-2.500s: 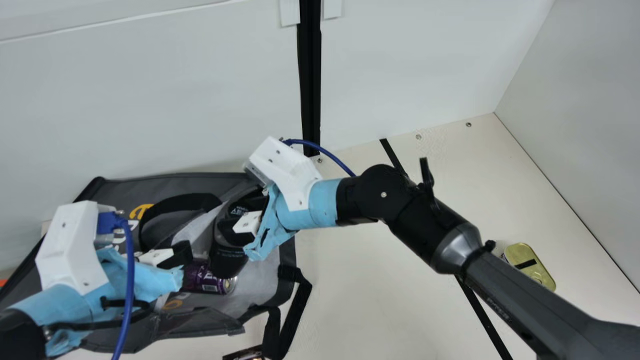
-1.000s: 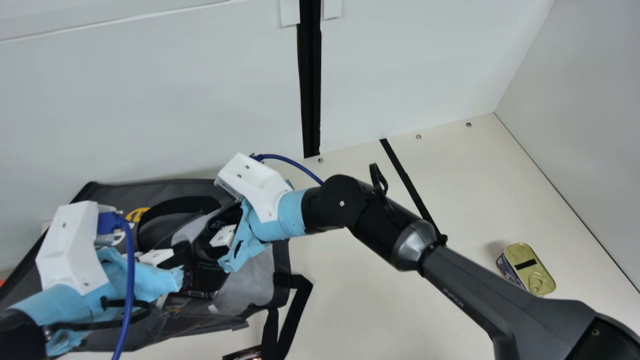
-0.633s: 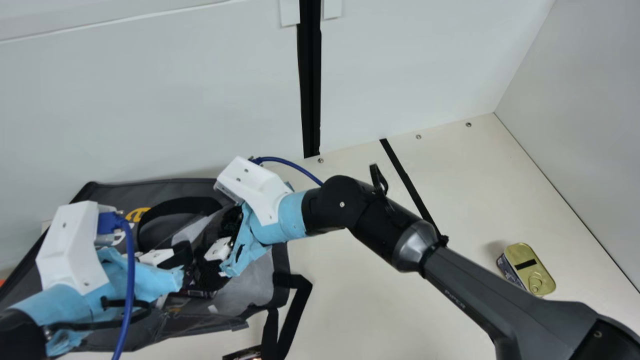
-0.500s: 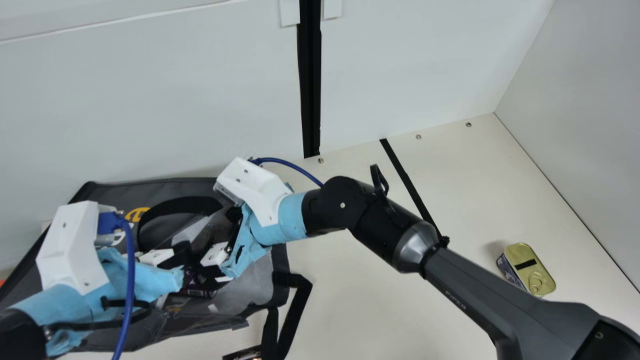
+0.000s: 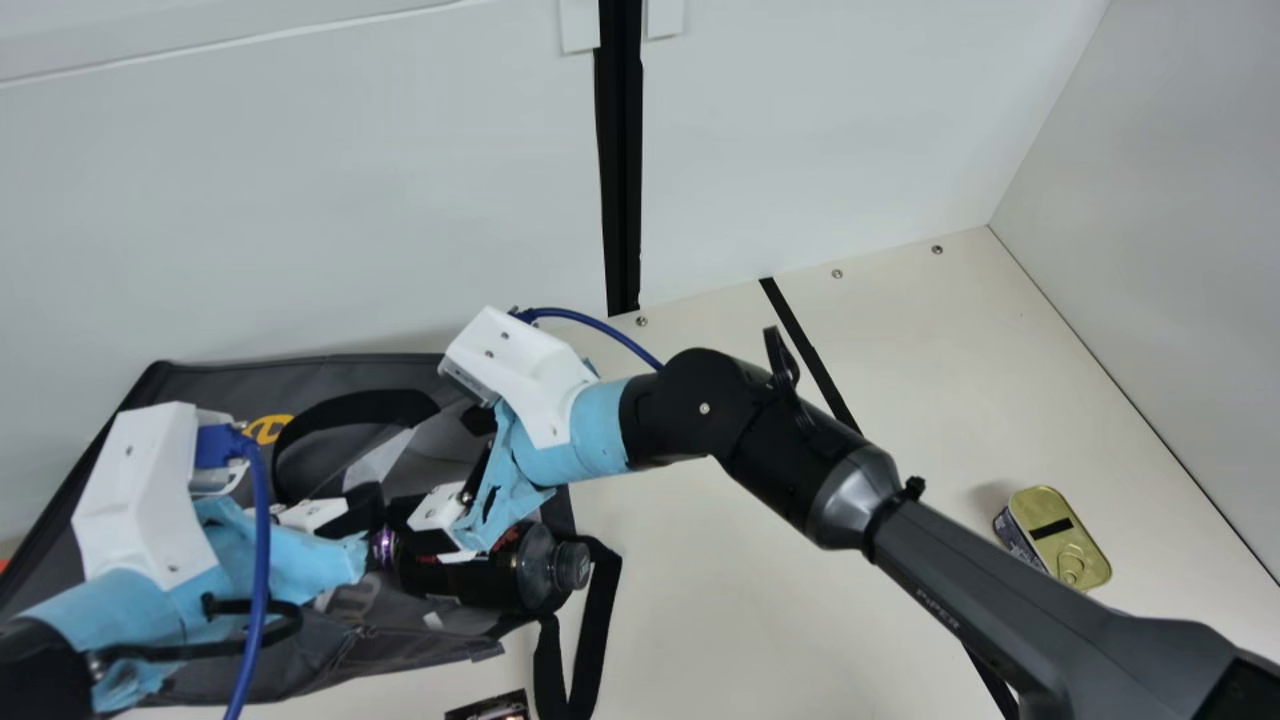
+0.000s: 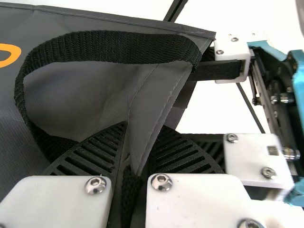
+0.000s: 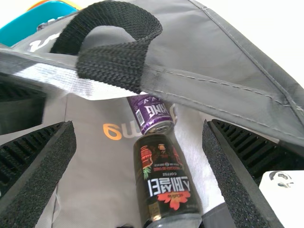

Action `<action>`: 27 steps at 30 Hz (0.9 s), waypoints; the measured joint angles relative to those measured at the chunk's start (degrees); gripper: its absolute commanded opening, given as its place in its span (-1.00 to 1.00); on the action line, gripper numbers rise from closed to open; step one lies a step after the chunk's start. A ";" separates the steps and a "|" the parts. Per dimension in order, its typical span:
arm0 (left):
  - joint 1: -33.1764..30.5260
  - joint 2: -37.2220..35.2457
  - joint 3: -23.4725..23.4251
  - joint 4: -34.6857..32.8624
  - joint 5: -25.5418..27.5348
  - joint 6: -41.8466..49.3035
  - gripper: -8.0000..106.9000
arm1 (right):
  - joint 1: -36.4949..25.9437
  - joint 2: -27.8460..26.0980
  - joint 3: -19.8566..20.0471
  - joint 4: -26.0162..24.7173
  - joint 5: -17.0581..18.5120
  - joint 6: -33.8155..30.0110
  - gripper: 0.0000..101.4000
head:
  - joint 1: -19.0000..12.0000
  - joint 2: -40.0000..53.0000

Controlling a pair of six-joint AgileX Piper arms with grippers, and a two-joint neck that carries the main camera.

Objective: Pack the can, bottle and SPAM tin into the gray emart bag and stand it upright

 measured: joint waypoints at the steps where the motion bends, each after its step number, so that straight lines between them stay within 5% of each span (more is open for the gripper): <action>1: 0.00 0.00 0.00 0.00 0.00 0.00 -1.00 | -0.11 -0.29 0.14 0.00 0.06 0.00 0.87 | 0.00 -0.09; 27: 0.00 0.00 0.00 0.00 0.00 0.00 -1.00 | -6.70 -9.10 4.24 1.25 6.12 -4.53 0.87 | 0.00 0.00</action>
